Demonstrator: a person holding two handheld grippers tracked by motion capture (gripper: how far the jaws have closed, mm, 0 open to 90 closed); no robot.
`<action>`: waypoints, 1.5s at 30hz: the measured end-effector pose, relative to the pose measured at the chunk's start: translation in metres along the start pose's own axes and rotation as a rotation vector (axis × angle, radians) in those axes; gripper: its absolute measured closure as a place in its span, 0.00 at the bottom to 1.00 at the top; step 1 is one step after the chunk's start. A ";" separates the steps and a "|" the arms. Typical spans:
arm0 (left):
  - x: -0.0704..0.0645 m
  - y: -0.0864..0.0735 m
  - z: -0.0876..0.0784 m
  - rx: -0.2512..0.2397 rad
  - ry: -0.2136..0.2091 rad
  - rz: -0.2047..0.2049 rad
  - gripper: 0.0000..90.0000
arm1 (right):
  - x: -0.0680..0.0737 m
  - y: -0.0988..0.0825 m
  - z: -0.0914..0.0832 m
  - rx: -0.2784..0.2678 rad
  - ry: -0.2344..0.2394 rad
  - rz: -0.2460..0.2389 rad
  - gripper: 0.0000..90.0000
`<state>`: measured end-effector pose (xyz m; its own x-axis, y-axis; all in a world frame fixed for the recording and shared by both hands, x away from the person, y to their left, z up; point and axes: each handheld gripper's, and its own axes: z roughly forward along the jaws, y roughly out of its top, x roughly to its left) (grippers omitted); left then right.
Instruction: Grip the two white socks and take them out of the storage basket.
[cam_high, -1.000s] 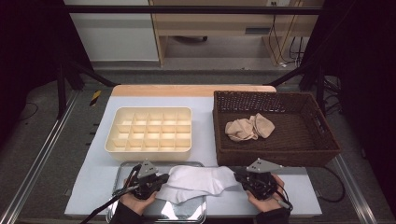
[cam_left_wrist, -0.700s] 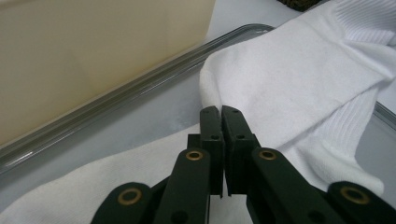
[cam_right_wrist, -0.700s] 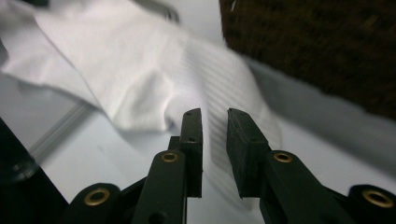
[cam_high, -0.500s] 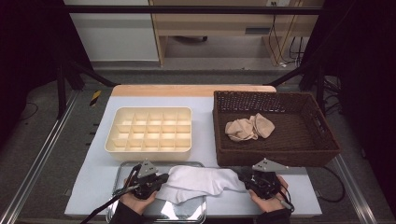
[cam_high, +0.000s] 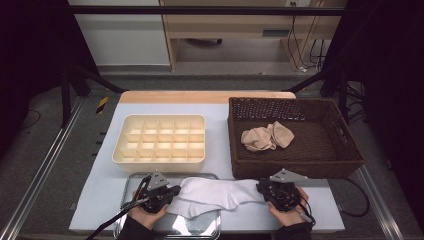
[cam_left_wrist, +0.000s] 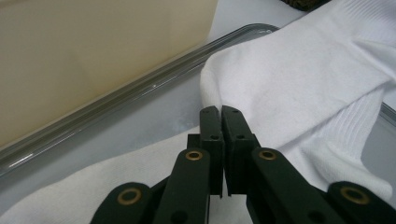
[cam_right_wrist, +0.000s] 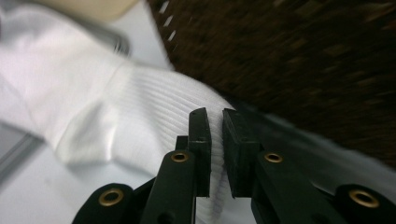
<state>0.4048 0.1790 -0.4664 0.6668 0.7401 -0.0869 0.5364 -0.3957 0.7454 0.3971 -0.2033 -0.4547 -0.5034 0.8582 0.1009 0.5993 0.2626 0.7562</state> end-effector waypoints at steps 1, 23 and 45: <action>0.000 0.000 0.001 0.000 -0.003 -0.002 0.97 | -0.003 0.001 -0.002 -0.020 -0.012 0.016 0.89; 0.000 0.005 -0.009 -0.066 -0.004 -0.015 0.97 | -0.005 -0.007 0.008 0.045 -0.012 0.047 0.95; 0.028 -0.008 -0.075 -0.132 0.025 -0.082 0.97 | 0.040 0.032 -0.020 -0.090 0.134 -0.020 0.97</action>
<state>0.3802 0.2439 -0.4250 0.6098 0.7809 -0.1358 0.5149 -0.2601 0.8168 0.3841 -0.1696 -0.4138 -0.5969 0.7849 0.1662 0.5330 0.2330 0.8134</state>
